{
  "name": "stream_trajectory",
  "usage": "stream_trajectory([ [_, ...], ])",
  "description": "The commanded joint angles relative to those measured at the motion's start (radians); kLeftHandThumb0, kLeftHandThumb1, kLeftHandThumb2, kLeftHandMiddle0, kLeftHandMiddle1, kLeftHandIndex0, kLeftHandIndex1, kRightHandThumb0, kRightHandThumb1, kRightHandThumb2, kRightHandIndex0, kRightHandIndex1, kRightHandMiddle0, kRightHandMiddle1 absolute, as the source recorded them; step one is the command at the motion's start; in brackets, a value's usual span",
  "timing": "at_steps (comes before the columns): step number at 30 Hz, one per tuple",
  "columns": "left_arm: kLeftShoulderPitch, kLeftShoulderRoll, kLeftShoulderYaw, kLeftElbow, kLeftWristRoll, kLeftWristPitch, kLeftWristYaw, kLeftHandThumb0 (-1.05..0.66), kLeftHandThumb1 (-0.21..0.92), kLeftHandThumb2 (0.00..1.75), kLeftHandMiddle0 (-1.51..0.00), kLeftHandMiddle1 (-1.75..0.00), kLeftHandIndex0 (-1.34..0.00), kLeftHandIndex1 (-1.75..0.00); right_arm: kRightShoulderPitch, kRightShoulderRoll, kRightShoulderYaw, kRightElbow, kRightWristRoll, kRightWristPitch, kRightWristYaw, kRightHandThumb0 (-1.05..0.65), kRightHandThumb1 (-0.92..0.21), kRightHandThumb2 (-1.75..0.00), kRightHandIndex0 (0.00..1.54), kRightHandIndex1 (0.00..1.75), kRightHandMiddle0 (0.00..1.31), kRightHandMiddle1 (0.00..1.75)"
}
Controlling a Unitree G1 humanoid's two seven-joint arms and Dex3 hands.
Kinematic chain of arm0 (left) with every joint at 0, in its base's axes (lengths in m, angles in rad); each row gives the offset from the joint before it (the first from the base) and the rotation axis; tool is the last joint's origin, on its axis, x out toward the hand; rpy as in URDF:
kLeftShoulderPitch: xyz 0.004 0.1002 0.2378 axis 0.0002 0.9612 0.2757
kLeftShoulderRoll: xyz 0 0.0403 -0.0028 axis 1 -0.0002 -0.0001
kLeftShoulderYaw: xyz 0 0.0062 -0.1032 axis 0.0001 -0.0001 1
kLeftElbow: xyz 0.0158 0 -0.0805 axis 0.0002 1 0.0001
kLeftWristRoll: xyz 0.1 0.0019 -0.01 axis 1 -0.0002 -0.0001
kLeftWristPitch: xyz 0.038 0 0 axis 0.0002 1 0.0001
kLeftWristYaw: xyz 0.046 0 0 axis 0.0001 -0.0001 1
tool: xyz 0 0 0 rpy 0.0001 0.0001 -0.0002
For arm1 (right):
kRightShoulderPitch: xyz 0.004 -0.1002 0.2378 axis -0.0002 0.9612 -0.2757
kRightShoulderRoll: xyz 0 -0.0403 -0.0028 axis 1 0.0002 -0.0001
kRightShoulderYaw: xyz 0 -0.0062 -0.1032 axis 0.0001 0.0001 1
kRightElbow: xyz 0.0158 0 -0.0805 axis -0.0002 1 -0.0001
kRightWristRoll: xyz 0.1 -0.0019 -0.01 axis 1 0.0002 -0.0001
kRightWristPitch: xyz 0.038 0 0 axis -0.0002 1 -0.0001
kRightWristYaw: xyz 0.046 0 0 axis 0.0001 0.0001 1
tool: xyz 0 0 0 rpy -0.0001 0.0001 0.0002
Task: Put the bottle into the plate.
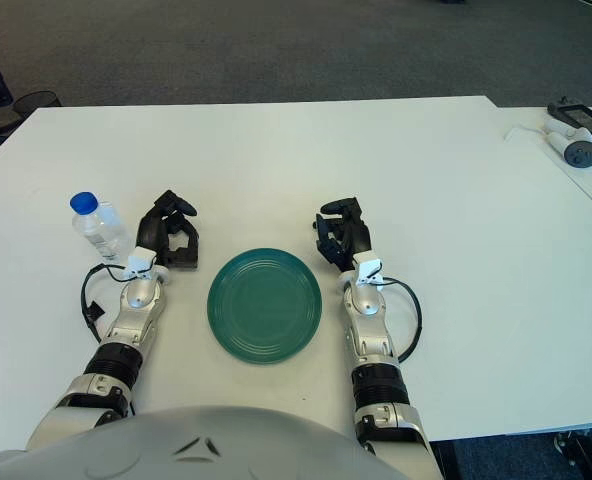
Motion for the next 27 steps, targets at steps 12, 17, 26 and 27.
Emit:
stream_trajectory([
  [12, 0.217, 0.009, -0.052, -0.130, 0.050, 0.001, -0.003, 0.00, -0.07, 1.75, -0.90, -1.72, -0.68, -1.75, 0.057, 0.001, 0.002, 0.100, -0.005, 0.067, 0.000, -0.35, -0.92, -0.51, 0.28, 1.40, 0.19, 1.75],
  [17, 0.280, 0.015, -0.066, -0.192, 0.062, 0.015, -0.011, 0.00, -0.06, 1.75, -0.89, -1.73, -0.68, -1.75, 0.060, 0.001, 0.004, 0.095, -0.004, 0.071, 0.002, -0.35, -0.92, -0.51, 0.28, 1.40, 0.19, 1.75],
  [26, 0.365, 0.036, -0.080, -0.252, 0.076, 0.016, -0.011, 0.00, -0.06, 1.75, -0.88, -1.74, -0.67, -1.75, 0.056, 0.002, 0.003, 0.099, 0.001, 0.074, 0.007, -0.35, -0.92, -0.51, 0.27, 1.41, 0.19, 1.75],
  [27, 0.379, 0.037, -0.080, -0.263, 0.080, 0.020, -0.009, 0.00, -0.06, 1.75, -0.88, -1.74, -0.67, -1.75, 0.055, 0.002, 0.003, 0.102, 0.001, 0.073, 0.008, -0.35, -0.92, -0.51, 0.27, 1.41, 0.19, 1.75],
])
